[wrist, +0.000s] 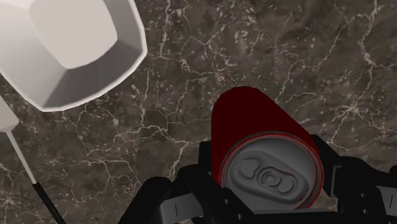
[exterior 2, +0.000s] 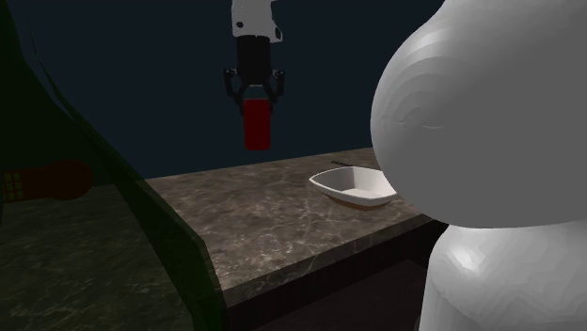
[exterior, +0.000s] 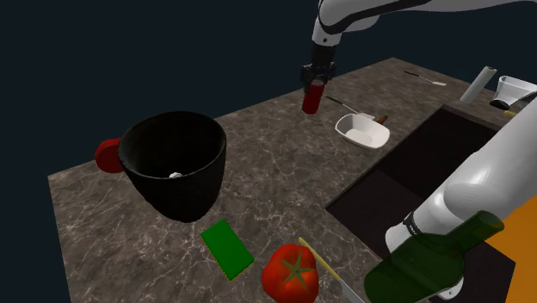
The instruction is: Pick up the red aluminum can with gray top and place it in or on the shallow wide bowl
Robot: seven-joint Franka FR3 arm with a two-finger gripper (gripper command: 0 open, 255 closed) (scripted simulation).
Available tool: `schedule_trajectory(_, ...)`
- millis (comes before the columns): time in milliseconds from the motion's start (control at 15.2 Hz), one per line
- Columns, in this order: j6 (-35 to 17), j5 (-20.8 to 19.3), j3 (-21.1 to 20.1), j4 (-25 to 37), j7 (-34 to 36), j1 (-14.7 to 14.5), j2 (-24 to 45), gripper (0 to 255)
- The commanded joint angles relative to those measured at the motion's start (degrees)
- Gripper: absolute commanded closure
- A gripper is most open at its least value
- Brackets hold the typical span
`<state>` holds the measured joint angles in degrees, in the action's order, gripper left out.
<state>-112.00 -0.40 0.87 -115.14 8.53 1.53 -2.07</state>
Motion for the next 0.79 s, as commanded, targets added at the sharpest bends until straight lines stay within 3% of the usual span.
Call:
schedule_trajectory(0,0.1,-0.2,1.2,-3.0,-2.4,1.2,-3.1,255)
schedule_trajectory(726,1.3,-3.3,9.2,-13.0,-15.1,7.5,-14.6,255)
